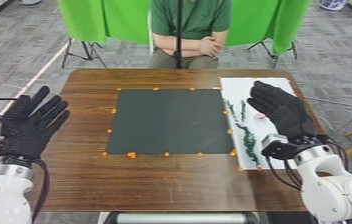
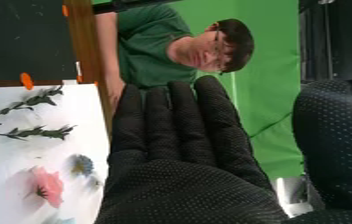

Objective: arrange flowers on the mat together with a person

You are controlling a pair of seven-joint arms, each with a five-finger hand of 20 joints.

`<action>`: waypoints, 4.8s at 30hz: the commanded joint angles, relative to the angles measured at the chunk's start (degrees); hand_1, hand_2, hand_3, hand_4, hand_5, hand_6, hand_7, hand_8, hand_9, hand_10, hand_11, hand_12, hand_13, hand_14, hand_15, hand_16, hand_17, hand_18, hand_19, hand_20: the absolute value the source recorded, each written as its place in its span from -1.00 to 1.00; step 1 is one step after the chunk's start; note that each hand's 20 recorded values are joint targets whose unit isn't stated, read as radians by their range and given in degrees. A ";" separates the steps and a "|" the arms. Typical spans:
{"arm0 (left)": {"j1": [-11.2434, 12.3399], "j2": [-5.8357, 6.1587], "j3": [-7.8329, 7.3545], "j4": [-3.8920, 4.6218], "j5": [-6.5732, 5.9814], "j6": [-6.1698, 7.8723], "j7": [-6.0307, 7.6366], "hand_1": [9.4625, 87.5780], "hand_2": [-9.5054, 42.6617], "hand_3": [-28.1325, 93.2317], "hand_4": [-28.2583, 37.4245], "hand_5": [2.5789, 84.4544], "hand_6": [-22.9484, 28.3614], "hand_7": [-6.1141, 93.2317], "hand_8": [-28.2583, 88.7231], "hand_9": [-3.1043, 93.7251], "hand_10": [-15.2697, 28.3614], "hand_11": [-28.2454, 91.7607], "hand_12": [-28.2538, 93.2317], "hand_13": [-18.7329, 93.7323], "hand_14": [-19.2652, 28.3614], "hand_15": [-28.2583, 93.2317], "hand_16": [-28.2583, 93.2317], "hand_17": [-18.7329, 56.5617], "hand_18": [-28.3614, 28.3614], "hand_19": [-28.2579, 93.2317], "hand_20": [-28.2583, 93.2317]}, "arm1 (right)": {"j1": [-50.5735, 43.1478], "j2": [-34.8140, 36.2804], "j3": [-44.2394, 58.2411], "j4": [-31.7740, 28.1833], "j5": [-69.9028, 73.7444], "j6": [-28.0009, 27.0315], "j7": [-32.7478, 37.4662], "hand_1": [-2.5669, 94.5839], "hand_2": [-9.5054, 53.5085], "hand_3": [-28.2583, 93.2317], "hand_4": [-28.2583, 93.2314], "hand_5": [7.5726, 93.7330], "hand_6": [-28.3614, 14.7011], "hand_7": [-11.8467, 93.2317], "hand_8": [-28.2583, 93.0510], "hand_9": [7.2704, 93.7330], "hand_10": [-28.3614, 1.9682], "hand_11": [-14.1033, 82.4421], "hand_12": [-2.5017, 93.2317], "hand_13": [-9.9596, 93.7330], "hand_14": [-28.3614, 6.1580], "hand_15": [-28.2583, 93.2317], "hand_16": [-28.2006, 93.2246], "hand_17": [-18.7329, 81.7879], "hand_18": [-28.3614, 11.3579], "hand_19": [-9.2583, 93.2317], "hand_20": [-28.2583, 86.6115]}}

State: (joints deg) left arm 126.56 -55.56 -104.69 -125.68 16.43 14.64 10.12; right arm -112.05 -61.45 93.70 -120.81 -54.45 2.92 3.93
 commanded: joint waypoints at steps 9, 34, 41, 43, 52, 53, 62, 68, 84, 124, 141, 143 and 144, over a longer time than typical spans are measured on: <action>0.60 -0.44 -0.21 0.16 -1.08 -0.79 0.24 -0.50 -0.20 0.61 -1.00 -0.08 0.16 -0.71 -0.67 -0.21 0.43 -0.21 -0.44 -0.22 0.44 -0.06 -0.69 -0.62 0.51 0.05 -0.33 | -1.04 1.34 -1.11 -1.45 -9.32 7.95 0.81 -0.54 -0.53 0.78 -0.95 -0.25 -0.03 -0.52 -0.74 -0.35 0.07 -0.51 -0.79 -0.28 0.25 -0.25 -0.59 -0.34 0.06 -0.29 -0.40; 2.39 -0.77 -2.24 -0.60 -2.94 0.10 1.20 -0.48 -0.20 0.61 -1.00 -0.06 0.16 -0.70 -0.67 -0.19 0.43 -0.20 -0.44 -0.20 0.44 -0.05 -0.69 -0.62 0.52 0.06 -0.32 | -4.71 0.43 3.12 -2.84 -4.36 6.17 0.70 -0.51 -0.59 0.79 -0.96 -0.20 -0.02 -0.50 -0.76 -0.30 0.06 -0.48 -0.81 -0.26 0.30 -0.20 -0.67 -0.32 0.12 -0.25 -0.45; 2.68 -1.11 -2.32 -1.21 -7.99 2.38 2.85 -0.48 -0.20 0.62 -1.00 -0.04 0.18 -0.70 -0.67 -0.17 0.44 -0.18 -0.43 -0.18 0.46 -0.03 -0.69 -0.62 0.52 0.08 -0.31 | -5.77 -0.49 4.16 -3.32 -2.97 6.22 0.40 -0.51 -0.59 0.79 -0.96 -0.20 -0.02 -0.50 -0.76 -0.30 0.08 -0.48 -0.81 -0.26 0.29 -0.20 -0.67 -0.32 0.10 -0.25 -0.45; 2.89 -1.08 -2.29 -1.37 -9.05 3.65 2.96 -0.49 -0.20 0.62 -1.00 -0.03 0.18 -0.70 -0.67 -0.16 0.44 -0.18 -0.43 -0.18 0.46 -0.02 -0.69 -0.62 0.53 0.08 -0.31 | -5.81 -0.77 4.11 -3.21 -2.26 5.69 0.96 -0.51 -0.59 0.79 -0.96 -0.20 -0.01 -0.50 -0.76 -0.30 0.08 -0.49 -0.81 -0.26 0.29 -0.20 -0.67 -0.32 0.09 -0.24 -0.45; 3.21 -1.10 -2.61 -1.24 -14.82 3.82 4.77 -0.49 -0.19 0.63 -1.00 0.00 0.18 -0.68 -0.68 -0.12 0.44 -0.17 -0.43 -0.15 0.47 0.01 -0.69 -0.62 0.53 0.10 -0.30 | -5.85 -0.59 4.53 -3.22 -1.81 5.07 2.49 -0.49 -0.53 0.78 -0.96 -0.17 0.04 -0.47 -0.76 -0.27 0.10 -0.49 -0.80 -0.19 0.22 -0.21 -0.62 -0.32 0.03 -0.22 -0.44; 3.06 -1.12 -2.49 -1.15 -14.63 3.24 4.93 -0.49 -0.19 0.63 -1.00 0.00 0.18 -0.68 -0.68 -0.12 0.44 -0.17 -0.43 -0.15 0.47 0.01 -0.69 -0.62 0.53 0.10 -0.30 | -5.70 -0.37 4.65 -3.10 -1.83 4.90 2.23 -0.49 -0.53 0.78 -0.96 -0.17 0.04 -0.47 -0.76 -0.27 0.10 -0.49 -0.80 -0.19 0.22 -0.21 -0.61 -0.32 0.03 -0.22 -0.44; 3.97 -1.85 -2.29 -1.68 -14.64 2.80 5.01 -0.49 -0.19 0.63 -1.00 0.00 0.18 -0.68 -0.68 -0.12 0.44 -0.17 -0.43 -0.15 0.47 0.01 -0.70 -0.62 0.53 0.10 -0.30 | -5.66 -0.65 4.53 -3.20 -1.56 5.60 2.21 -0.49 -0.53 0.78 -0.96 -0.17 0.04 -0.48 -0.76 -0.28 0.10 -0.49 -0.80 -0.19 0.23 -0.23 -0.60 -0.33 0.01 -0.22 -0.44; 2.97 -1.55 -1.82 -1.27 -14.66 2.86 5.60 -0.49 -0.18 0.63 -1.00 0.00 0.18 -0.68 -0.68 -0.12 0.44 -0.17 -0.43 -0.15 0.47 0.01 -0.70 -0.61 0.53 0.10 -0.30 | -4.12 -0.39 3.87 -2.74 -2.03 5.57 1.94 -0.49 -0.53 0.78 -0.96 -0.17 0.05 -0.48 -0.76 -0.28 0.11 -0.50 -0.80 -0.20 0.22 -0.24 -0.59 -0.33 -0.03 -0.21 -0.43; 4.10 -2.13 -2.04 -1.34 -13.17 2.59 4.75 -0.49 -0.19 0.63 -1.00 0.00 0.18 -0.69 -0.68 -0.13 0.45 -0.17 -0.43 -0.15 0.48 0.02 -0.70 -0.62 0.53 0.10 -0.30 | -4.88 0.02 5.20 -3.27 -4.50 3.74 2.36 -0.49 -0.54 0.78 -0.96 -0.18 0.05 -0.48 -0.76 -0.29 0.11 -0.50 -0.79 -0.21 0.23 -0.26 -0.57 -0.34 -0.05 -0.21 -0.42; 4.95 -2.09 -2.25 -1.19 -13.03 1.19 5.59 -0.49 -0.16 0.62 -1.00 -0.01 0.18 -0.68 -0.68 -0.12 0.45 -0.16 -0.42 -0.12 0.50 0.07 -0.69 -0.62 0.53 0.11 -0.29 | -14.48 7.46 13.46 -4.36 -75.26 2.06 28.20 -0.43 -1.00 0.72 -0.99 -0.04 0.11 -0.27 -0.78 -0.38 -0.38 0.44 -0.03 -0.30 -0.62 0.76 0.32 -0.35 -0.56 0.54 0.17; 4.95 -2.18 -1.96 -0.88 -11.54 -0.28 4.77 -0.48 -0.16 0.62 -1.00 -0.02 0.18 -0.69 -0.68 -0.12 0.44 -0.17 -0.42 -0.12 0.50 0.07 -0.69 -0.62 0.54 0.10 -0.29 | -12.94 6.43 10.51 0.11 -79.07 -9.56 29.32 -0.41 -1.00 0.71 -1.00 0.06 0.21 -0.07 -0.82 -0.27 -0.33 0.58 0.22 -0.20 -0.63 0.79 0.47 -0.31 -0.63 0.55 0.25; 4.72 -2.14 -1.87 -0.82 -11.71 -0.51 4.59 -0.48 -0.16 0.62 -1.00 -0.02 0.17 -0.69 -0.68 -0.12 0.44 -0.17 -0.42 -0.12 0.50 0.07 -0.69 -0.62 0.54 0.10 -0.29 | -13.45 6.04 10.85 0.14 -78.65 -9.97 28.72 -0.41 -1.00 0.71 -1.00 0.06 0.21 -0.07 -0.82 -0.26 -0.32 0.59 0.22 -0.19 -0.63 0.79 0.46 -0.31 -0.63 0.55 0.25; 4.90 -2.15 -1.91 -0.92 -11.76 -0.56 4.66 -0.48 -0.16 0.62 -1.00 -0.02 0.17 -0.68 -0.68 -0.12 0.44 -0.17 -0.42 -0.12 0.50 0.07 -0.69 -0.63 0.54 0.10 -0.29 | -13.58 6.04 10.76 0.18 -78.25 -9.71 28.60 -0.41 -1.00 0.71 -1.00 0.06 0.22 -0.07 -0.82 -0.26 -0.32 0.59 0.22 -0.19 -0.63 0.79 0.46 -0.31 -0.63 0.55 0.25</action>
State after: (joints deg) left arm 130.56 -57.23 -106.55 -126.66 4.46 15.04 15.34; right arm -124.35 -54.68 104.59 -121.50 -133.17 -7.60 32.81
